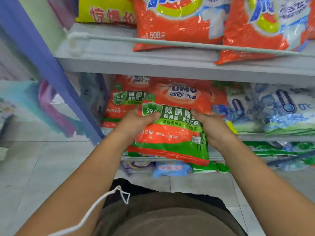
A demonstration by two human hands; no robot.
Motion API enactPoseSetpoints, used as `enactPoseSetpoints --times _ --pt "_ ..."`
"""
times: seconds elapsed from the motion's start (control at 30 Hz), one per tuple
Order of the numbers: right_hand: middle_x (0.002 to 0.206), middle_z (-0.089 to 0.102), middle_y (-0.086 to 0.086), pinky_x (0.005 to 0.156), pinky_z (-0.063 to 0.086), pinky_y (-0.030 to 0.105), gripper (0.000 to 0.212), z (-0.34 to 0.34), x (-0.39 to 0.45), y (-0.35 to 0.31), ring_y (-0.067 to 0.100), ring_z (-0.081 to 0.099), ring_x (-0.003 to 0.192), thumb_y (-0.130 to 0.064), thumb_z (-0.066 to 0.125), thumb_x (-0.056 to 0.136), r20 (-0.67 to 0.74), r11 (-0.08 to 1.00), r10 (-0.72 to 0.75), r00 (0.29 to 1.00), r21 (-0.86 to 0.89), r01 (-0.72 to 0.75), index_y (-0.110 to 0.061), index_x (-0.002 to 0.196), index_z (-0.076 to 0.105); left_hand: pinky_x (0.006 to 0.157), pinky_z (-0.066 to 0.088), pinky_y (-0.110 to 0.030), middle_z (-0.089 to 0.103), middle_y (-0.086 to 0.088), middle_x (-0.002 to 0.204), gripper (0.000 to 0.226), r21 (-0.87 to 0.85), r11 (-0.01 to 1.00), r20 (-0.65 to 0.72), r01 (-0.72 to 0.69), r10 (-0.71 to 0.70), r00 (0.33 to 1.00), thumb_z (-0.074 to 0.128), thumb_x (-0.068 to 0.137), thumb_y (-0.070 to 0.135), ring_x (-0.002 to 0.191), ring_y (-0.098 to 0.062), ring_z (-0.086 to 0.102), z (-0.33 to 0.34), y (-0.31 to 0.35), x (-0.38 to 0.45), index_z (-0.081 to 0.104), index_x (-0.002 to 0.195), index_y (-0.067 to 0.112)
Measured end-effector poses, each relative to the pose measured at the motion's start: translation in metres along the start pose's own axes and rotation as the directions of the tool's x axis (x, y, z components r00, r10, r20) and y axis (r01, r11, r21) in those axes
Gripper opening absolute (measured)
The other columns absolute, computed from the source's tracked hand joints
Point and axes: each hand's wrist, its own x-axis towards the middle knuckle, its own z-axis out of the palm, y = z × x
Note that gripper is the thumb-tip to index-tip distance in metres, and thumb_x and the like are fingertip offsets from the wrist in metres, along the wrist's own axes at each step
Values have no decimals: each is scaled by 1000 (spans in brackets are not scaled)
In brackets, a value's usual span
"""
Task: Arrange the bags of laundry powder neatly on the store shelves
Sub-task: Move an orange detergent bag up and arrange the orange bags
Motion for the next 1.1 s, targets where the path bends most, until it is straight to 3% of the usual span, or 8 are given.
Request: enactPoseSetpoints --times 0.1,0.43,0.53,0.67,0.77,0.9,1.0,1.1 --pt "108 76 -9 111 41 45 25 28 7 -2 17 65 115 -27 76 88 13 999 -36 999 -4 36 -25 112 69 78 54 -20 65 12 110 63 16 998 -160 -62 64 985 79 86 33 86 -5 68 -19 1 -1 49 142 28" --pt "120 71 -2 99 47 34 44 105 69 -21 16 65 110 -35 80 84 122 951 -190 974 -223 214 -21 122 65 94 55 -50 63 -5 134 80 469 883 -556 26 272 786 79 74 48 116 -36 65 -52 27 48 40 142 33" --pt "158 43 -2 115 38 41 121 117 75 -7 21 47 139 -62 85 65 136 874 -54 989 -473 113 -28 160 17 109 44 -51 33 -14 159 109 647 710 -467 280 78 881 73 75 67 144 -37 39 -48 3 50 5 157 44" --pt "169 13 -3 108 43 36 124 113 70 -2 25 35 148 -36 80 84 109 829 -96 989 -542 140 -40 156 -20 118 30 -50 7 -11 169 104 747 576 -455 332 79 887 41 80 87 153 -35 18 -45 -28 47 -15 157 43" --pt "145 54 -4 62 52 22 101 94 69 -1 22 67 109 -30 73 90 140 715 -140 980 -670 198 -33 160 1 122 21 -56 0 -18 169 92 767 565 -455 303 146 878 37 91 77 154 -41 10 -37 -34 45 -4 161 33" --pt "108 71 8 76 44 26 25 30 55 -12 27 67 101 -24 64 90 68 517 -472 879 -786 338 -14 113 71 120 28 -46 45 -25 150 53 847 526 -283 -81 574 769 61 86 27 147 -40 29 3 -27 35 56 138 16" --pt "98 69 7 84 48 31 29 -40 53 -6 28 64 97 -35 52 88 -103 512 -492 864 -838 192 -17 99 71 94 40 -21 60 -11 123 34 703 610 -57 -366 561 826 66 89 10 117 -25 57 56 -3 24 70 122 14" --pt "82 56 9 88 47 34 46 -91 62 1 32 62 89 -63 37 82 -140 447 -208 968 -894 -33 -20 85 51 83 40 -18 65 -11 118 32 642 707 -20 -297 402 915 65 95 23 105 -26 64 100 4 28 66 125 12"
